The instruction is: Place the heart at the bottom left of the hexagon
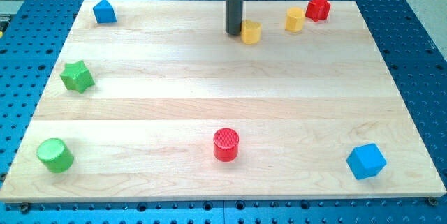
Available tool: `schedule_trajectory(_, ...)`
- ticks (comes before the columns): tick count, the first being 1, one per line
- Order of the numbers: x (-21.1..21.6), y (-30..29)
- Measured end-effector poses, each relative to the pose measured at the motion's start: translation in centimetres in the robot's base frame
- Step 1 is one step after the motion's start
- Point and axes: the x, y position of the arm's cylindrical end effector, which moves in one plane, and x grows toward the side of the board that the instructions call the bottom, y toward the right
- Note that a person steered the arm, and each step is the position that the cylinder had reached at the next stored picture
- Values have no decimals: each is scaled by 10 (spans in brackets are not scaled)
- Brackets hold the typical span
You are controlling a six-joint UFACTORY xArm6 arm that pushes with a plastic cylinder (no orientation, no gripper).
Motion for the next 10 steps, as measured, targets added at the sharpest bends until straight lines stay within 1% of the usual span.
schedule_trajectory(1, 1, 0)
schedule_trajectory(2, 7, -52)
schedule_trajectory(3, 15, 3)
schedule_trajectory(4, 16, 15)
schedule_trajectory(5, 16, 4)
schedule_trajectory(7, 47, -13)
schedule_trajectory(8, 47, 18)
schedule_trajectory(9, 39, 40)
schedule_trajectory(10, 40, 27)
